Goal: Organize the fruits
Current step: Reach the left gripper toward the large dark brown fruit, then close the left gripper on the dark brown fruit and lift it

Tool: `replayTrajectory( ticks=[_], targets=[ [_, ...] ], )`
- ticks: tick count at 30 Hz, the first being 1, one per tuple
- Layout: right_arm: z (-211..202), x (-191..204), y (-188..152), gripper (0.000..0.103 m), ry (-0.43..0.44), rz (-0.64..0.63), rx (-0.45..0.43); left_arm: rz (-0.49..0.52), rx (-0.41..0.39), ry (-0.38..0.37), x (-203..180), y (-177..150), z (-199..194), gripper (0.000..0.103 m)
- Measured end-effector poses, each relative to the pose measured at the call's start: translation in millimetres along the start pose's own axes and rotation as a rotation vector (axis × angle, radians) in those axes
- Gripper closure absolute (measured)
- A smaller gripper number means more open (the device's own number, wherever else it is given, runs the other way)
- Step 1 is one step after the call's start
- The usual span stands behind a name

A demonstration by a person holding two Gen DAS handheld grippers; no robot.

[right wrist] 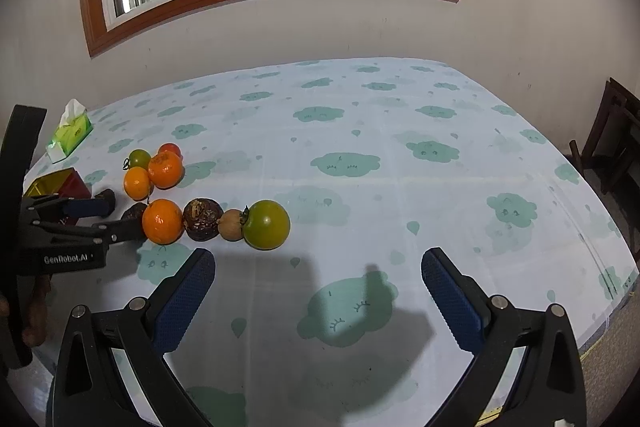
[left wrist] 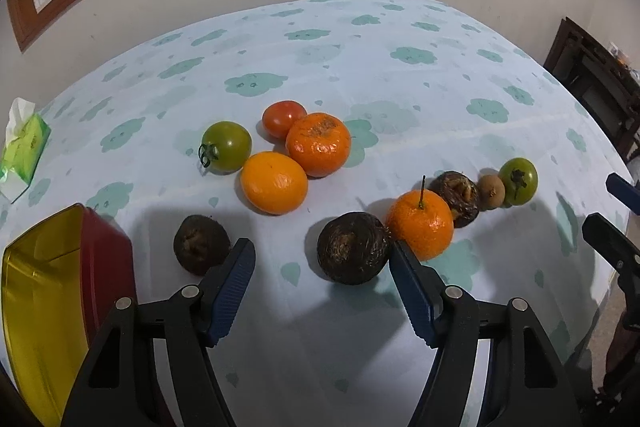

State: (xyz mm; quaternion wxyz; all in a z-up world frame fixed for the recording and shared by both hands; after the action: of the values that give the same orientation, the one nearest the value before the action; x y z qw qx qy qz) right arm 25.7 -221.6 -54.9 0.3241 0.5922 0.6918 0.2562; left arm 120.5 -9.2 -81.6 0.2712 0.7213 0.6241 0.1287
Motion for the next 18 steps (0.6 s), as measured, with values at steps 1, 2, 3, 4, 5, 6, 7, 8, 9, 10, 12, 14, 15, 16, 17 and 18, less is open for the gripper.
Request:
replayTrajectory(
  ticks=[1, 2, 3, 4, 5, 6, 7, 8, 9, 10, 12, 14, 15, 16, 17, 18],
  targets=[
    [0.4, -0.1, -0.1, 0.0, 0.001, 0.001, 0.001, -0.004, 0.007, -0.006, 1.2, 1.1, 1.1, 0.035],
    [0.9, -0.2, 0.0, 0.0, 0.002, 0.002, 0.002, -0.015, 0.017, -0.025, 3.4, 2.4, 2.0, 0.037],
    [1.3, -0.4, 0.0, 0.0, 0.004, 0.004, 0.003, -0.019, 0.023, -0.041, 4.0, 3.3, 2.8, 0.042],
    [1.7, -0.3, -0.1, 0.0, 0.005, 0.004, 0.004, -0.019, 0.025, -0.05, 3.9, 3.6, 3.2, 0.049],
    [1.9, -0.2, -0.1, 0.0, 0.005, 0.003, 0.005, -0.012, 0.026, -0.067, 2.7, 3.1, 3.3, 0.052],
    [2.0, -0.1, -0.5, 0.0, 0.004, 0.002, 0.005, -0.004, 0.026, -0.077, 1.6, 2.4, 3.1, 0.06],
    [1.8, 0.0, -0.6, 0.0, 0.003, 0.001, 0.006, 0.004, 0.028, -0.085, -0.1, 1.4, 3.0, 0.065],
    [1.7, 0.2, -0.2, 0.0, 0.003, 0.001, 0.007, 0.014, 0.023, -0.078, -1.4, 0.6, 2.7, 0.065],
    [1.8, 0.2, 0.0, 0.0, 0.005, 0.002, 0.006, 0.021, 0.022, -0.072, -2.2, -0.1, 2.4, 0.065],
    [1.8, 0.4, 0.1, 0.0, 0.004, 0.001, 0.006, 0.02, 0.023, -0.072, -2.8, 0.3, 2.5, 0.065],
    [1.8, 0.3, 0.4, 0.0, 0.006, 0.001, 0.005, 0.001, 0.022, -0.073, -1.3, -0.6, 1.3, 0.065],
    [1.1, 1.1, 0.9, 0.0, 0.008, -0.001, 0.001, -0.037, 0.009, -0.052, 0.4, -3.9, -2.7, 0.066],
    [0.1, 1.6, 0.8, 0.0, 0.007, -0.005, -0.002, -0.059, 0.004, -0.052, 0.9, -6.8, -6.8, 0.066],
    [-0.9, 1.7, 1.0, 0.0, 0.004, -0.006, -0.004, -0.079, -0.005, -0.045, 1.0, -10.6, -12.9, 0.066],
    [-1.9, 2.2, 1.3, 0.0, 0.002, -0.008, -0.007, -0.088, -0.015, -0.03, 1.3, -12.7, -17.1, 0.066],
    [-2.9, 2.3, 1.3, 0.0, 0.0, -0.007, -0.008, -0.101, -0.041, 0.0, 1.1, -16.4, -26.4, 0.066]
  ],
)
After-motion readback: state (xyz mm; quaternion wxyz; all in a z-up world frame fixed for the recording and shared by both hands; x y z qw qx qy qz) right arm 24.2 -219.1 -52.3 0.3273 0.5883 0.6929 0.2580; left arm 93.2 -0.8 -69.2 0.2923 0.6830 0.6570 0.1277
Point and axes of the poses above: each gripper's, at about its wrist camera, not at the fingertips, and z roughly the way its jaws point, x to its left, y to its top, the point moved 1 cm from there along z, roughly the way its jaws point, and after that the axes turned 14 degrees about -z, right-handed, at the moved point
